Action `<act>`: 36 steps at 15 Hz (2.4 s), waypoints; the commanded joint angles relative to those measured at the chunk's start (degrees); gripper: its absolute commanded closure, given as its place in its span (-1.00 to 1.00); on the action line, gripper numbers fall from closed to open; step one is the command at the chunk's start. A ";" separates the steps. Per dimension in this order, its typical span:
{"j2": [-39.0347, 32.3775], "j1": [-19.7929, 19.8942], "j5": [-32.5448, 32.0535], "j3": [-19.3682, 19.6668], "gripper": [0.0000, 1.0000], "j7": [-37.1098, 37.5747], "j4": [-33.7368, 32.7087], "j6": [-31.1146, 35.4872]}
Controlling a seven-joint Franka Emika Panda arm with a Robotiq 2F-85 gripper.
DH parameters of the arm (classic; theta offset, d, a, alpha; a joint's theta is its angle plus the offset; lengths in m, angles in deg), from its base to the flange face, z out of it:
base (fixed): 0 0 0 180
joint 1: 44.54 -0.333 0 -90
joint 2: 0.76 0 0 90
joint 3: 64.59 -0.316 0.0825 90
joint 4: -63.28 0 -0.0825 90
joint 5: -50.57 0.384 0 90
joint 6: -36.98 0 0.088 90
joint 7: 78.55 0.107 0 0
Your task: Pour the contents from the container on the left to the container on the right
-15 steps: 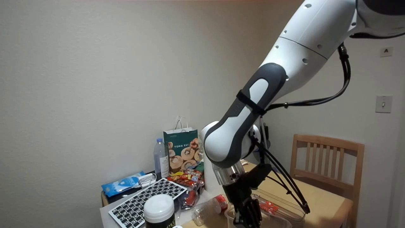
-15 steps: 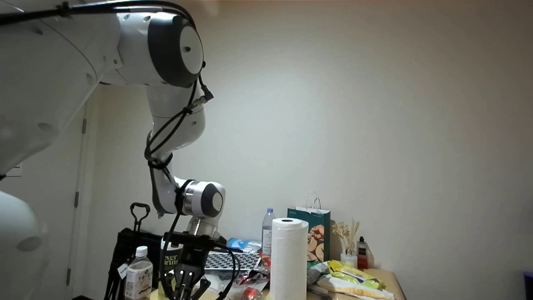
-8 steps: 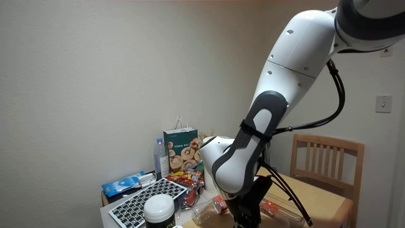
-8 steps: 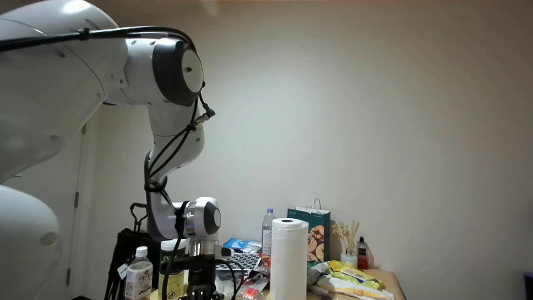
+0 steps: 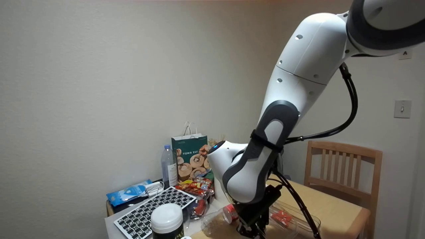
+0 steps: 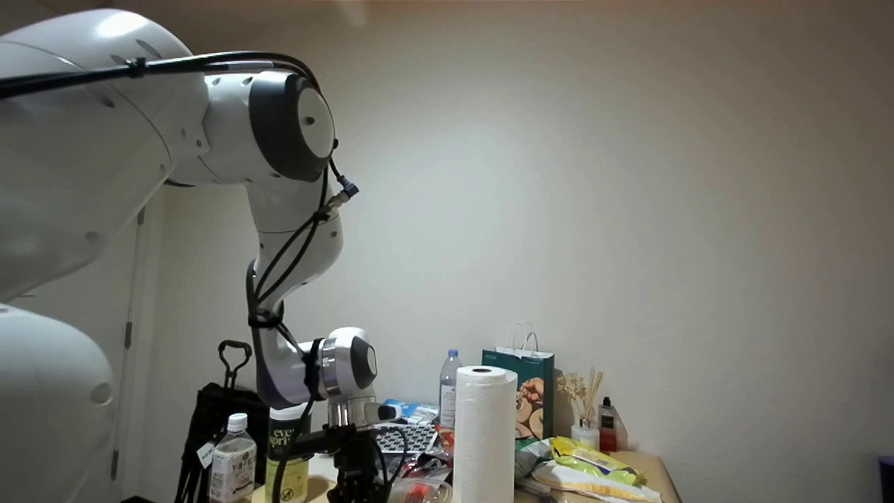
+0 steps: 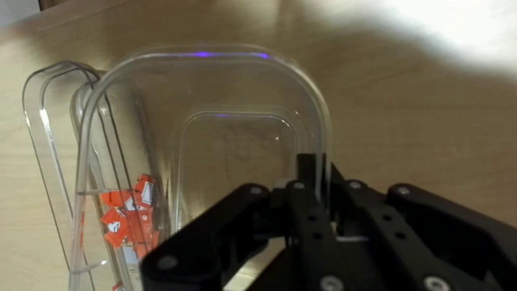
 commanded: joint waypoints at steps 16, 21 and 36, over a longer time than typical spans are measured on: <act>3.21 16.18 24.46 -13.92 0.07 -42.62 0.66 -10.13; 3.51 15.89 23.52 -13.35 -0.56 -44.50 -0.22 -14.24; 18.97 14.43 20.63 -12.46 -1.00 -44.35 0.54 -7.88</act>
